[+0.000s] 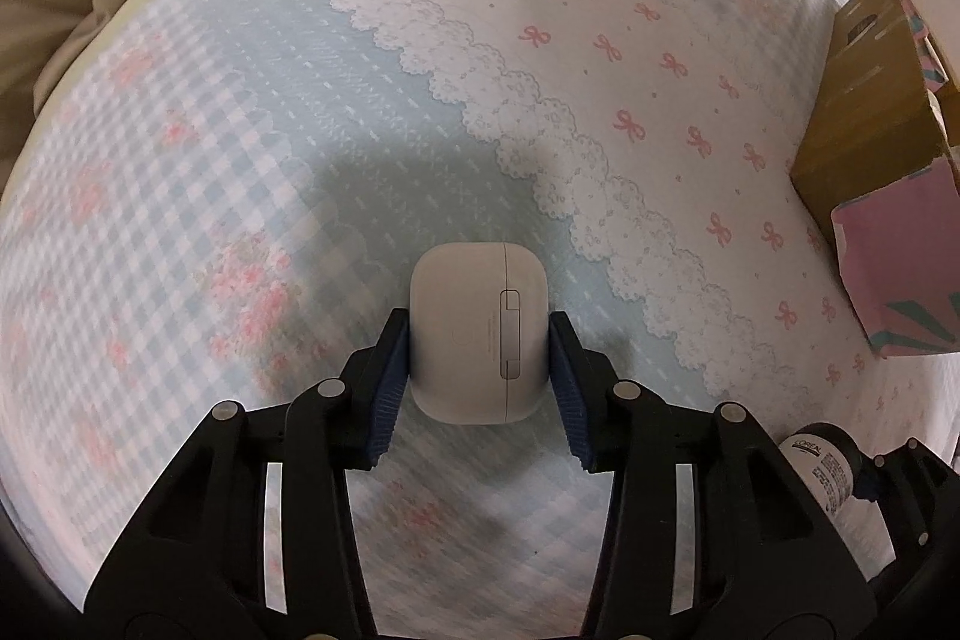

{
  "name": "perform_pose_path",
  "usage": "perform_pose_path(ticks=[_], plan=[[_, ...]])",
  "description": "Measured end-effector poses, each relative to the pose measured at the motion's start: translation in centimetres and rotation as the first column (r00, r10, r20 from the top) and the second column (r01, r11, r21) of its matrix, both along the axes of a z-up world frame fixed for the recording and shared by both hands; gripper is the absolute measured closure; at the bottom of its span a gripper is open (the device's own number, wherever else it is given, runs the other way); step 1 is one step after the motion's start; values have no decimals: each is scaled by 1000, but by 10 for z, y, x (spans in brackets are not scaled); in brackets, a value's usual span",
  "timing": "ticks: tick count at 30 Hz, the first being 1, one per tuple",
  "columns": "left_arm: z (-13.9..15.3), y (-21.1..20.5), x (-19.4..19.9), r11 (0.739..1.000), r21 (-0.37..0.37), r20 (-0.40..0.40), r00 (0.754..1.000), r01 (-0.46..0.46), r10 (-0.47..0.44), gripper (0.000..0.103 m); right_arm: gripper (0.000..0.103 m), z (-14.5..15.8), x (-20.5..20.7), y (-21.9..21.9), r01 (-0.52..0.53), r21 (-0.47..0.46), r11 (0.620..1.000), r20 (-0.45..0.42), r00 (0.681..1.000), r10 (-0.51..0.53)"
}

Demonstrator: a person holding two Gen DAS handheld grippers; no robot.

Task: Organize rigid objects
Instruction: 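Grasp the white earbud case with the left tool while the right tool grasps the black-lidded jar, then carry the earbud case and black-lidded jar over the cardboard box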

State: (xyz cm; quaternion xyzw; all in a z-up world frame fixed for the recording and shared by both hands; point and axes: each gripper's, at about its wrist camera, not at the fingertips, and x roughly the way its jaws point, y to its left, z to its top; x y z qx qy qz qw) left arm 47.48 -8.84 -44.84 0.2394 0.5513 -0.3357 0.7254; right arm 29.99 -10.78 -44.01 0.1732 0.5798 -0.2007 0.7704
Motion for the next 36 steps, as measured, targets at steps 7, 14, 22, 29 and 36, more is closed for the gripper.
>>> perform_pose_path(ticks=[7, 14, 22, 29, 36], plan=[[21, 18, -15, 999, -26, 6, 999, -34, 34, 62, 56, 10, -16, -3, -9, 8, 1000, 20, 1000, 9], [58, 32, -41, 995, -74, 23, 997, -70, 72, 62, 56, 34, -42, -8, -22, 6, 1000, 54, 998, 22], [125, 41, -90, 985, -135, 51, 992, -104, 112, 62, 57, 80, -71, -9, -53, 3, 999, 121, 991, 53], [186, 35, -154, 978, -180, 50, 992, -107, 118, 62, 57, 147, -116, -26, -74, 37, 997, 175, 982, 67], [236, 6, -211, 963, -249, 14, 994, -104, 111, 62, 57, 199, -156, -67, -64, 83, 994, 172, 984, 49]])
